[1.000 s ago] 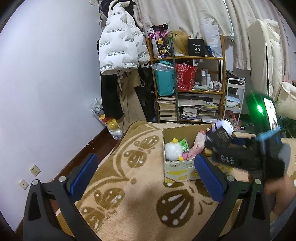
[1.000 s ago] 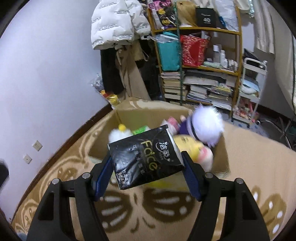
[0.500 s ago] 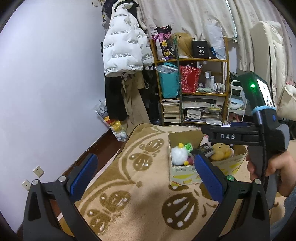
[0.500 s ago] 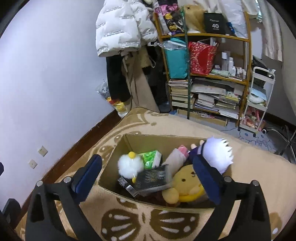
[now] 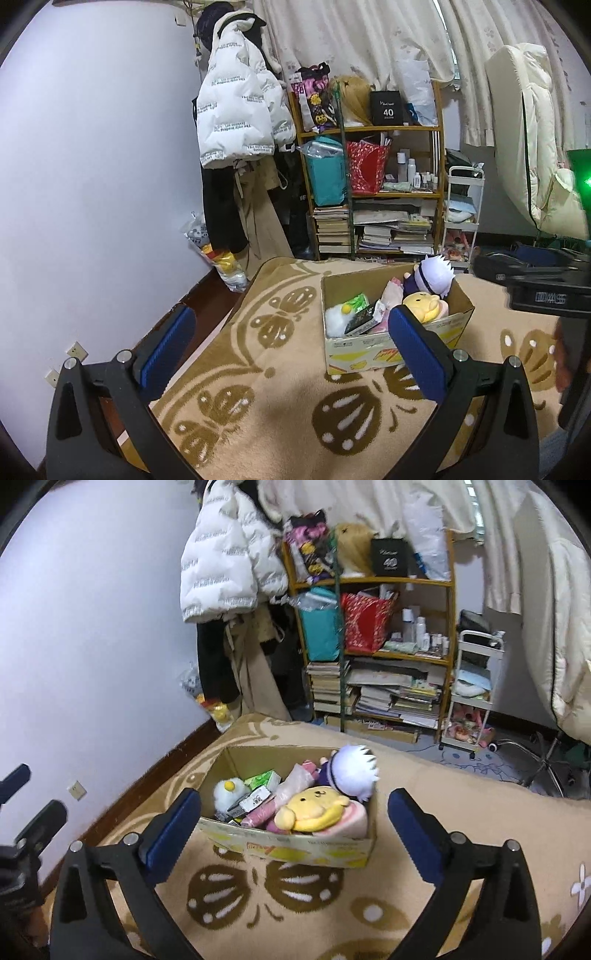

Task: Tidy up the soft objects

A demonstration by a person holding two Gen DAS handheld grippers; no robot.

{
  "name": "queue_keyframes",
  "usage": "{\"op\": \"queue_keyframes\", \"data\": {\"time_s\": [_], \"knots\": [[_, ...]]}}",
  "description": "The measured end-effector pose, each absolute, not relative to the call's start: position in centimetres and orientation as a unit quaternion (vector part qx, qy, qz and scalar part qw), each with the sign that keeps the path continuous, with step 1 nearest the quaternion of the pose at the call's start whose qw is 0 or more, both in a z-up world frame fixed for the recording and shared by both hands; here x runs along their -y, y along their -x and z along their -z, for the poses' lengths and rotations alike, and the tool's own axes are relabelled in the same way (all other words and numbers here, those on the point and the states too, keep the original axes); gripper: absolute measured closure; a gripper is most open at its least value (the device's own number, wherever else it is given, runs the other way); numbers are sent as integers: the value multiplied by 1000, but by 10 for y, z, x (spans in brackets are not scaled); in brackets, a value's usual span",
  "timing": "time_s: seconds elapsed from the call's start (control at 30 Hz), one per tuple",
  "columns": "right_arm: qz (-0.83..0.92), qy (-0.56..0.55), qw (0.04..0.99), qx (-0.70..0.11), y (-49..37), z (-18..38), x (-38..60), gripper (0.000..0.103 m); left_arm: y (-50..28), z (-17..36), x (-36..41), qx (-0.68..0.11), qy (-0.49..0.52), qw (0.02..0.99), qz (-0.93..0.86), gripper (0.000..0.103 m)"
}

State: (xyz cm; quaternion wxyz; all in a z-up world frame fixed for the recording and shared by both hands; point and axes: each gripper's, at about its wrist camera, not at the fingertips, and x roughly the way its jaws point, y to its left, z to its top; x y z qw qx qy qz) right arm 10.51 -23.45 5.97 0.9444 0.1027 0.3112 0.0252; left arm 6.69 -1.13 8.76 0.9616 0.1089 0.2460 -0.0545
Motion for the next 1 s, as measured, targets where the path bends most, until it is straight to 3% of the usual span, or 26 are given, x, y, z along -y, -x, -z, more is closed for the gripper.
{"op": "queue_keyframes", "data": {"time_s": [0.4, 1.0], "knots": [[-3, -79, 960, -268, -33, -93, 249, 0, -41, -101, 9, -230, -84, 968, 56, 0], [7, -69, 969, -237, 16, -87, 241, 0, -9, -84, -8, -231, -70, 969, 51, 0]]}}
